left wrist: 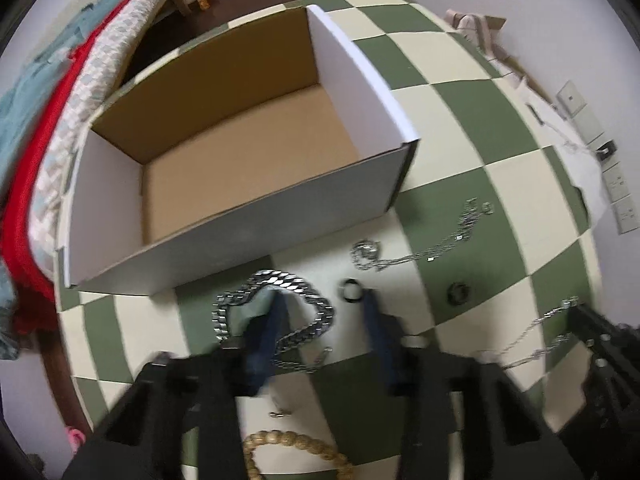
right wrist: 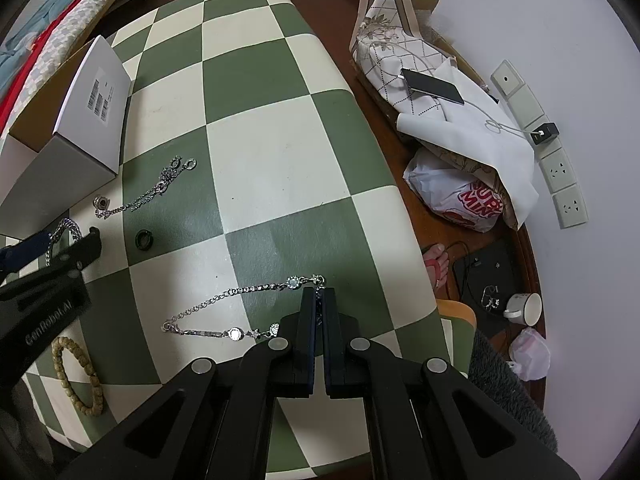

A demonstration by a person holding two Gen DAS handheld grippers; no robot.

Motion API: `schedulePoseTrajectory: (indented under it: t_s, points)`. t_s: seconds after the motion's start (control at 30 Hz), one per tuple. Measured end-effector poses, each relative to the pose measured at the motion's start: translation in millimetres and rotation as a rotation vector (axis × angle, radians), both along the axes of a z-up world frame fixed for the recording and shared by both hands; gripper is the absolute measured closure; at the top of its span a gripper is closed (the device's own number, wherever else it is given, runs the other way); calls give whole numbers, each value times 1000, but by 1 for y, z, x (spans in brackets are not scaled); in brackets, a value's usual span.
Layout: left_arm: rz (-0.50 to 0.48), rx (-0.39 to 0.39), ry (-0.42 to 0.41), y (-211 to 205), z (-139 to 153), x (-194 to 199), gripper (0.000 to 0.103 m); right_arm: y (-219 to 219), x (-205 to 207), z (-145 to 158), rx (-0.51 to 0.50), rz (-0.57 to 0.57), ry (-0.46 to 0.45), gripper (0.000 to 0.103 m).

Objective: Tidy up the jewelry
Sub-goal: 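Carry the thick chain in the left tool while the right tool carries the thin chain to the box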

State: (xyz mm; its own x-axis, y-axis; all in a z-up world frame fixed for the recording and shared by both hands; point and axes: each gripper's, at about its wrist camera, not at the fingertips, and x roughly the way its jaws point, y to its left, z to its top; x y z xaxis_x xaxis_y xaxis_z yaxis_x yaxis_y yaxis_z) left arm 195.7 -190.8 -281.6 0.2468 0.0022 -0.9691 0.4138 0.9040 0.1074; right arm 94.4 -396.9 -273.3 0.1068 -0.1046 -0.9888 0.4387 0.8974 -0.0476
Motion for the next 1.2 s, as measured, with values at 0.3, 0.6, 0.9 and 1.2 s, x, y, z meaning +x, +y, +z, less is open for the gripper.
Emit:
schedulePoseTrajectory:
  t_s: [0.3, 0.6, 0.9, 1.2]
  points:
    - [11, 16, -28, 2, 5, -10, 100, -2, -2, 1, 13, -5, -4, 100]
    - [0, -2, -56, 5, 26, -29, 101, 2, -6, 7, 24, -6, -26, 101]
    - [20, -37, -89, 16, 53, -46, 101, 5, -9, 35, 40, 3, -99, 103]
    - [102, -141, -137, 46, 102, -37, 101, 12, -9, 85, 86, 16, -220, 103]
